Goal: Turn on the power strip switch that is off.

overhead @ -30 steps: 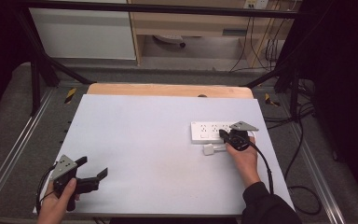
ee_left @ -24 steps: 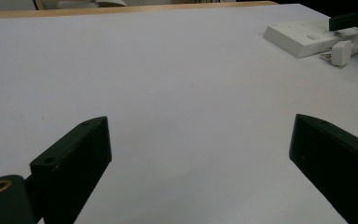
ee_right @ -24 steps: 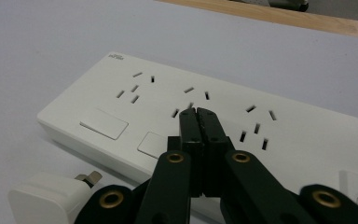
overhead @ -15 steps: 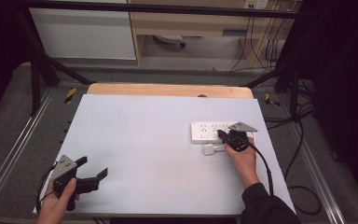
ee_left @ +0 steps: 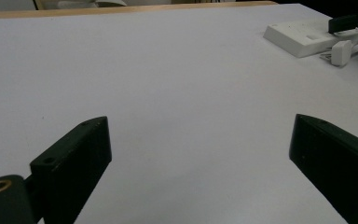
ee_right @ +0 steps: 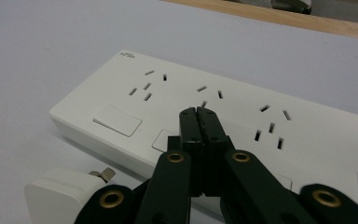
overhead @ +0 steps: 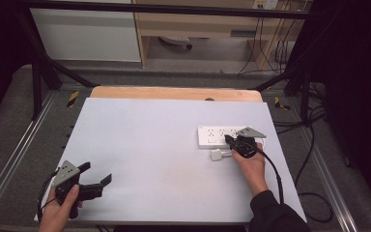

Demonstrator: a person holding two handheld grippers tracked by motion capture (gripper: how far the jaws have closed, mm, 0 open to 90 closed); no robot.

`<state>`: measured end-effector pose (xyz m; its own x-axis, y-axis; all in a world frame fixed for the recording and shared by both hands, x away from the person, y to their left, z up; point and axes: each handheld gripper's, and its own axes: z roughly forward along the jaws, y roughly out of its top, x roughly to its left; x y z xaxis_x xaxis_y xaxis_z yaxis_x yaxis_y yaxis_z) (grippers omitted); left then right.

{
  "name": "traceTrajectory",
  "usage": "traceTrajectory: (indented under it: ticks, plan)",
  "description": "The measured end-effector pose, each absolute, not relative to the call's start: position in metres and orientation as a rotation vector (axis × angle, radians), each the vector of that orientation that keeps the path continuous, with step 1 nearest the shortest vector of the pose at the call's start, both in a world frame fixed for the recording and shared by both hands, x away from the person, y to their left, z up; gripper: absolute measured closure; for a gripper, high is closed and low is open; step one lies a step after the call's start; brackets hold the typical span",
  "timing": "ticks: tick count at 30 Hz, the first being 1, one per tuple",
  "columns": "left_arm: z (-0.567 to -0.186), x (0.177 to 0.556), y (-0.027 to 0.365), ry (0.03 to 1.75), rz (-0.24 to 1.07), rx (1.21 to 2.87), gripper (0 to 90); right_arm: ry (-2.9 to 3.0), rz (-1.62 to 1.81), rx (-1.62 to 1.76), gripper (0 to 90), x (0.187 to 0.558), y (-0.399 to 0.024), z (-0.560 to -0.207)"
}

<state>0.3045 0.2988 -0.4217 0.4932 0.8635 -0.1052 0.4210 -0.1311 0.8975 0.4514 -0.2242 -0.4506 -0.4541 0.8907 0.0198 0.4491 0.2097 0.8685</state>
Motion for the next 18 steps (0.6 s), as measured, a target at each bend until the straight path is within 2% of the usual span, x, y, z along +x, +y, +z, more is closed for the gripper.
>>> traceTrajectory:
  ticks: [18]
  plan:
    - [-0.4218,0.3044,0.2986,1.093,0.557,1.748,5.4,1.977,1.201,1.243,90.0,0.4506,-0.2257,-0.4529]
